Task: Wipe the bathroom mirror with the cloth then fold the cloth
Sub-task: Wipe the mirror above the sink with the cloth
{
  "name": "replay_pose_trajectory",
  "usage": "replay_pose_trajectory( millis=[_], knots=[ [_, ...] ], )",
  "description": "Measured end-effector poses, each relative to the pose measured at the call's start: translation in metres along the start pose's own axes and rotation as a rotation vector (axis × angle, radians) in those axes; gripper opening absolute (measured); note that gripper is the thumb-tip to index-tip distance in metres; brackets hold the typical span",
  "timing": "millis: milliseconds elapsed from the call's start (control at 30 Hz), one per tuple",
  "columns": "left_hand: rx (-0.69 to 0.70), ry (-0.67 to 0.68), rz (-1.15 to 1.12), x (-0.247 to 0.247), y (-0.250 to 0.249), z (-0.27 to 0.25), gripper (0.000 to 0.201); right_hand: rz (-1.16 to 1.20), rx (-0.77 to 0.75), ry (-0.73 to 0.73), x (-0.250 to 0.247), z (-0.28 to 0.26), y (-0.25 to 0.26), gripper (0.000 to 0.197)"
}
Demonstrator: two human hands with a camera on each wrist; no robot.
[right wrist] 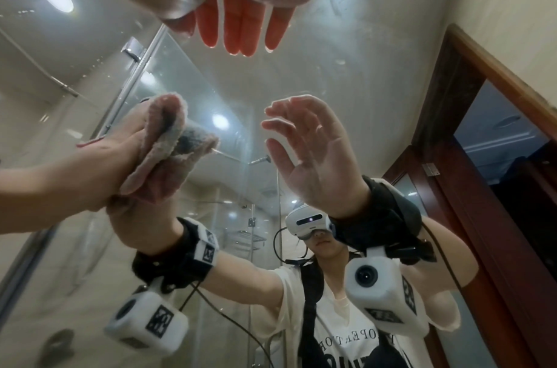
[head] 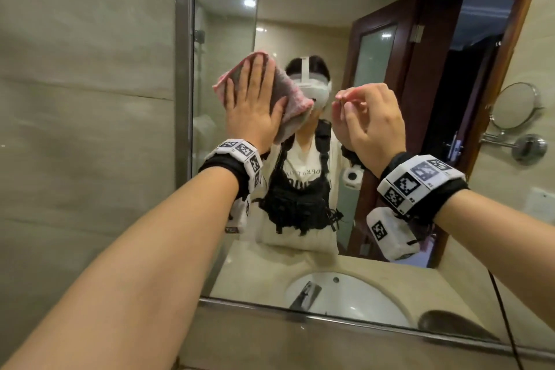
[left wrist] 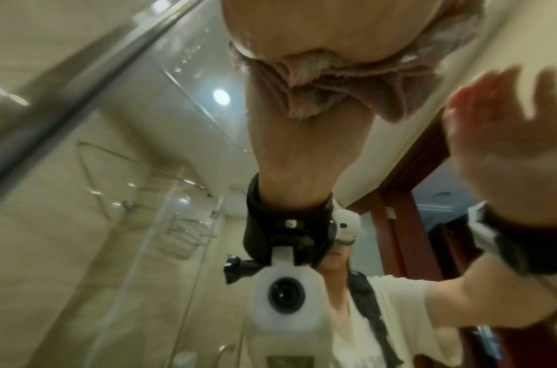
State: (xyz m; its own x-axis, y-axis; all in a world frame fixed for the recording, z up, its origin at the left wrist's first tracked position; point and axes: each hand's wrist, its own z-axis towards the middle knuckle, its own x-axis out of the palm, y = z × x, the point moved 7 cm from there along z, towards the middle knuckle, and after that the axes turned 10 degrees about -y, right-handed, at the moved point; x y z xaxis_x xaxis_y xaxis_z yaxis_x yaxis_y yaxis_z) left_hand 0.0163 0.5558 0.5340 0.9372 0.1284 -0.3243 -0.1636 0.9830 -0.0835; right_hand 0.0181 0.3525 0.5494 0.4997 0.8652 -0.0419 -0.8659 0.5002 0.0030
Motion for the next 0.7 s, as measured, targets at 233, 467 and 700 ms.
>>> replay_pose_trajectory(
  millis=[233, 467, 700],
  knots=[
    [-0.087, 0.003, 0.033, 0.012, 0.054, -0.060, 0.067, 0.051, 0.048, 0.092, 0.021, -0.032, 0.009, 0.030],
    [-0.135, 0.045, 0.067, 0.036, 0.070, -0.122, 0.069, 0.120, 0.056, 0.152, 0.039, -0.072, 0.021, 0.024],
    [0.226, 0.106, 0.054, 0.060, 0.010, -0.149, 0.068, 0.165, 0.065, 0.116, 0.048, -0.086, 0.027, 0.023]
  ],
)
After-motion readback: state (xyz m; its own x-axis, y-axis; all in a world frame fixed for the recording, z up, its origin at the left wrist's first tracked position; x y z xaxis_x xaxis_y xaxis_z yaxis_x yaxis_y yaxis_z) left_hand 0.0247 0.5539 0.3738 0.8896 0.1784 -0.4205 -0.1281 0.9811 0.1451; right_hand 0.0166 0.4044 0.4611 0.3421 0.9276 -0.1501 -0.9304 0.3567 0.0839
